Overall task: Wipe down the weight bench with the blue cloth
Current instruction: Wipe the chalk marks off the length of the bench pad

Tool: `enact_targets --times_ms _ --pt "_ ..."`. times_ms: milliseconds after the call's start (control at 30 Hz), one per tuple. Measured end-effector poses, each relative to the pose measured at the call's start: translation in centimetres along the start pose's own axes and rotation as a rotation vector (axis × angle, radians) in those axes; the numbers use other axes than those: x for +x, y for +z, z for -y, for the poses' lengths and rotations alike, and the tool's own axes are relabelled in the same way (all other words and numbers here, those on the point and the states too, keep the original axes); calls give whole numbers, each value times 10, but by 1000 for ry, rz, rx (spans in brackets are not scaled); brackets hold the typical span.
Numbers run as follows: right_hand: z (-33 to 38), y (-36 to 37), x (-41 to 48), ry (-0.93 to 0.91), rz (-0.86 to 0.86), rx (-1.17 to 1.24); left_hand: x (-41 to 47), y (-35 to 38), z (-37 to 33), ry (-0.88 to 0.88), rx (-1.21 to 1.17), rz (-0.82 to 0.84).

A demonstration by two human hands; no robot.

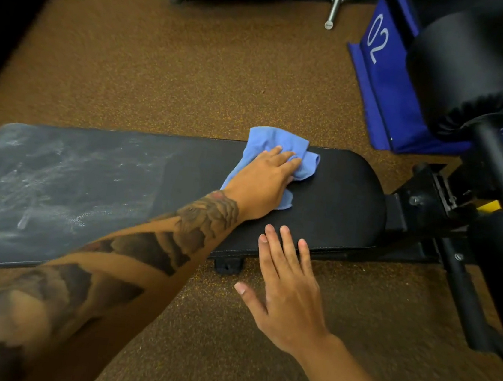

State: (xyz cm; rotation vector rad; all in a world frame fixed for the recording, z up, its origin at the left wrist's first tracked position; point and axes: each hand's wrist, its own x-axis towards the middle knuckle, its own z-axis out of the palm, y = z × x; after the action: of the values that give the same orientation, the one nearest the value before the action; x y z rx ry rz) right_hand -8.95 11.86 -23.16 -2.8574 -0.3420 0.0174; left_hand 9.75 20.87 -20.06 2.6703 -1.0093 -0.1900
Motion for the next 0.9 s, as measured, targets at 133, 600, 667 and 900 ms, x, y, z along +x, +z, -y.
enact_targets --times_ms 133,600,667,900 --pt "0 2 0 5 -9 -2 25 -1 6 36 52 23" --pt "-1 2 -1 2 -14 11 -44 -12 48 -260 65 -92" --pt "-1 1 -1 1 -14 13 -69 -4 37 -248 67 -121" --pt "0 3 0 10 -22 21 -98 13 -14 -36 -27 -106"
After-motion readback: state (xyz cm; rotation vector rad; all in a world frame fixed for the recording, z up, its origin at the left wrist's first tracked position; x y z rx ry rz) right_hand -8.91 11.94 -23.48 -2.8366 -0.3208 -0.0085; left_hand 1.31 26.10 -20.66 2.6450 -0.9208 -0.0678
